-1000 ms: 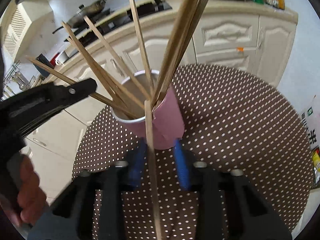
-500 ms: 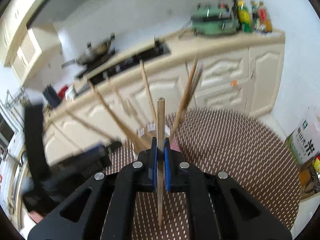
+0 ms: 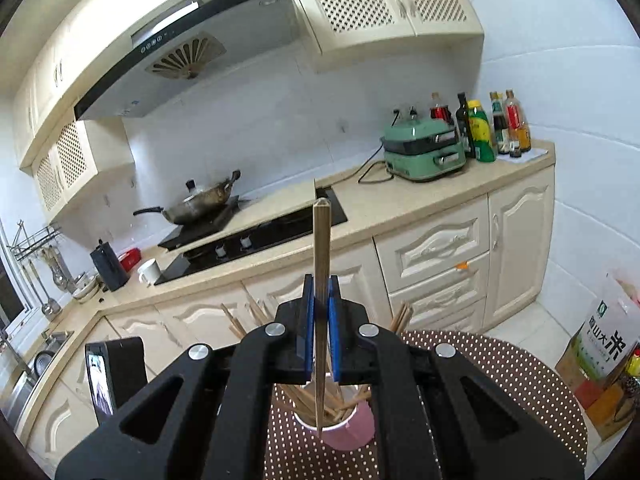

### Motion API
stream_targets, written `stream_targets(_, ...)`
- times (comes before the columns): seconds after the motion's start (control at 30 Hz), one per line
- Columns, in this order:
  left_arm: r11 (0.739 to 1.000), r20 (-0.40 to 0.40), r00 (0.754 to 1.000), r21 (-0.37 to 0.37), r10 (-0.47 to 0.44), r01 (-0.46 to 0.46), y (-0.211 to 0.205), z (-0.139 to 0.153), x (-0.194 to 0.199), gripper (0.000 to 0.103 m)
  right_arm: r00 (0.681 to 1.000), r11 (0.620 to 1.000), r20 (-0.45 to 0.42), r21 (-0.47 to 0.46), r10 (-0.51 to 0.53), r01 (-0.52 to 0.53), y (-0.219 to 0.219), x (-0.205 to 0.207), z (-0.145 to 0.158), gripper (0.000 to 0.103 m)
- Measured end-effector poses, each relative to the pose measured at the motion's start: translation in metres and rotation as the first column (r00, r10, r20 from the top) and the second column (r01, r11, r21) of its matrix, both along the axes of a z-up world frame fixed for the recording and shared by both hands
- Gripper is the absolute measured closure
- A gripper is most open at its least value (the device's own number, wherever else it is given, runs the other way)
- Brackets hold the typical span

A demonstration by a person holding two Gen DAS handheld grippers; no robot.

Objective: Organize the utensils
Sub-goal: 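Open both grippers and push the chopsticks down into the cup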

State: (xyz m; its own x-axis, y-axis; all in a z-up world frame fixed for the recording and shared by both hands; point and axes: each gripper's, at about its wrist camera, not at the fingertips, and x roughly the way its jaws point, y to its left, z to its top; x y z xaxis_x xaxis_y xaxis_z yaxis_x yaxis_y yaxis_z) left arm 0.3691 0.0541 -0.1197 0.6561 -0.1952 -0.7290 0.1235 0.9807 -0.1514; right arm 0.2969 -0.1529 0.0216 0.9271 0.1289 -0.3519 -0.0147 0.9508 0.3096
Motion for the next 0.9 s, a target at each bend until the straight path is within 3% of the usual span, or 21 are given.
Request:
stream_targets(0.1,1.000,0.006,1.000,0.006,0.004,-0.004,0.001,0.002,0.002,0.059,0.999,1.000,0.030,0.002,-0.025,0.025,-0.002,0.000,0.003,0.098)
stream_targets(0.23,1.000,0.009,1.000,-0.005,0.013,-0.013,0.004,0.004,0.006,0.059,1.000,1.000,0.007,0.021,-0.014,0.014,0.001,0.007,-0.003,0.098)
stream_targets(0.67,1.000,-0.011,1.000,-0.005,0.016,-0.016,0.005,0.002,0.011,0.061,0.974,0.988,-0.224,-0.145,0.024,-0.057,0.041,0.024,-0.079,0.096)
stream_targets(0.7,1.000,-0.009,1.000,-0.004,0.015,-0.016,0.005,0.003,0.010,0.061,0.972,0.987,-0.236,-0.151,0.013,-0.050,0.041,0.024,-0.080,0.094)
stream_targets(0.77,1.000,-0.001,1.000,0.007,0.015,-0.015,0.005,0.005,0.007,0.061,0.969,0.990,-0.245,-0.136,0.006,-0.040,0.038,0.021,-0.080,0.070)
stream_targets(0.83,1.000,-0.001,1.000,0.013,0.015,-0.015,0.005,0.006,0.004,0.061,0.971,0.990,-0.238,-0.135,-0.004,-0.029,0.036,0.016,-0.076,0.056)
stream_targets(0.9,1.000,-0.003,1.000,0.016,0.018,-0.018,0.006,0.008,0.000,0.061,0.971,0.991,-0.237,-0.129,0.013,-0.045,0.034,0.012,-0.071,0.053)
